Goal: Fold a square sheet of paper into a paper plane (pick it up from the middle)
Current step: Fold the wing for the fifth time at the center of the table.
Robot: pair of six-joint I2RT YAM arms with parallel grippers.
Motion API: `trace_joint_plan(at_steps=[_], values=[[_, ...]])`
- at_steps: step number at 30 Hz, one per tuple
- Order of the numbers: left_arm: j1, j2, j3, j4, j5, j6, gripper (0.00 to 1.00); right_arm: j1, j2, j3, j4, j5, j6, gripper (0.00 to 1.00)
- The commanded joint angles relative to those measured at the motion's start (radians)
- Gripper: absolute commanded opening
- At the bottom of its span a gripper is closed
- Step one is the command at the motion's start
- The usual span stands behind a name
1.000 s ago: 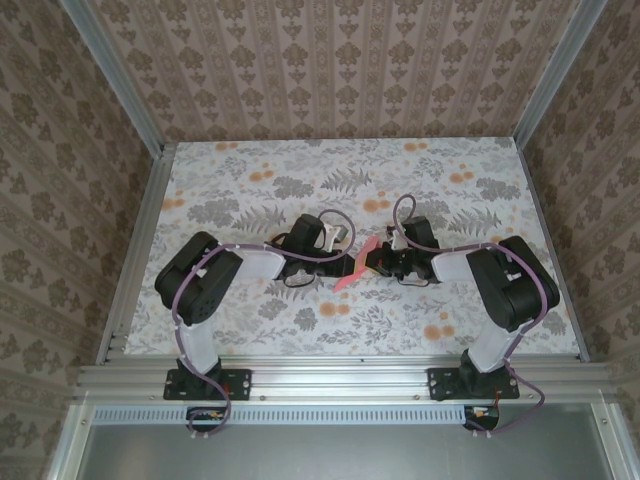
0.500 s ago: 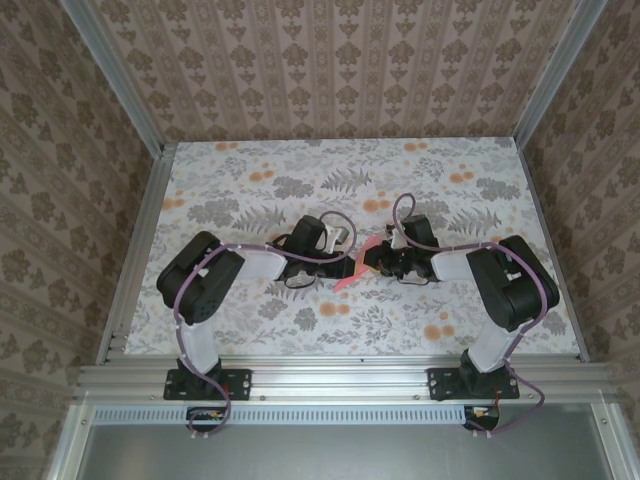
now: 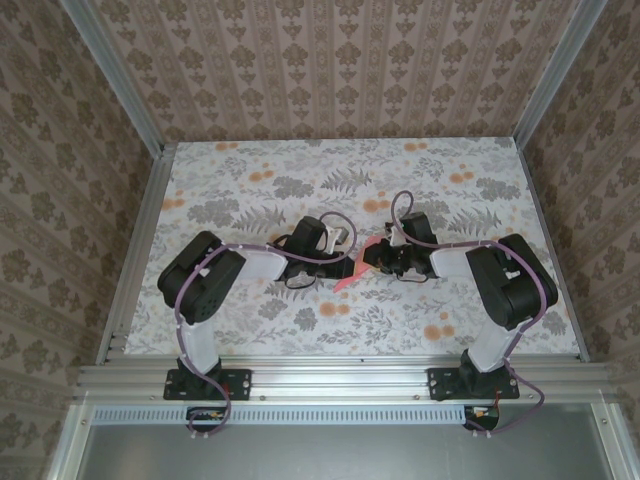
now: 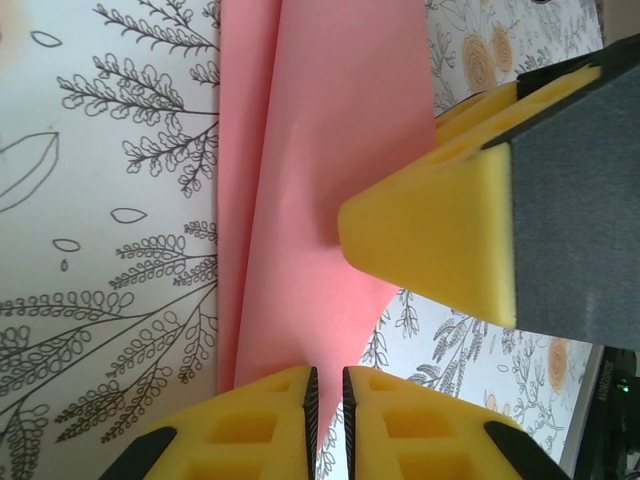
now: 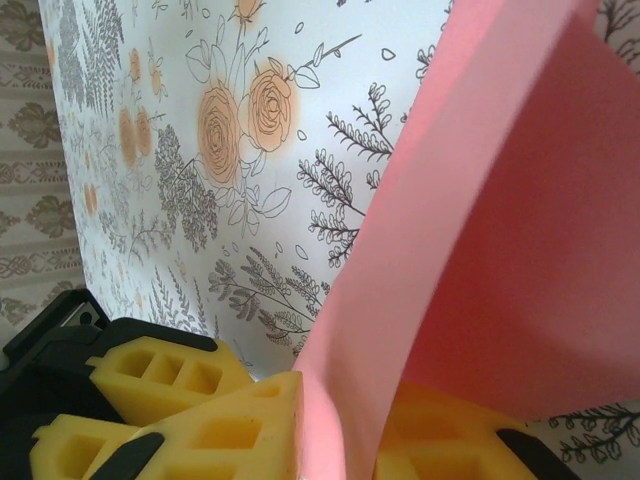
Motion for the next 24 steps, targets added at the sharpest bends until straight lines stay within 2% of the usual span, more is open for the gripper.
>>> trace_joint_plan(at_steps=[1, 13, 16, 20, 24], values=[[-0.004, 0.025, 0.028, -0.017, -0.024, -0.002, 0.16, -0.004, -0.002, 0.014, -0.039, 0.004, -0.021, 0.24], [-0.004, 0.033, 0.032, -0.02, -0.04, -0.013, 0.16, -0.004, -0.05, -0.012, -0.086, 0.017, -0.045, 0.27], [-0.004, 0.032, 0.032, -0.02, -0.037, -0.011, 0.16, -0.005, -0.046, -0.003, -0.093, 0.023, -0.052, 0.24], [-0.004, 0.025, 0.035, -0.02, -0.028, -0.011, 0.16, -0.004, -0.035, 0.018, -0.13, 0.053, -0.072, 0.16], [-0.004, -0.005, 0.03, -0.03, -0.025, -0.004, 0.21, -0.004, -0.027, 0.033, -0.172, 0.086, -0.098, 0.14]])
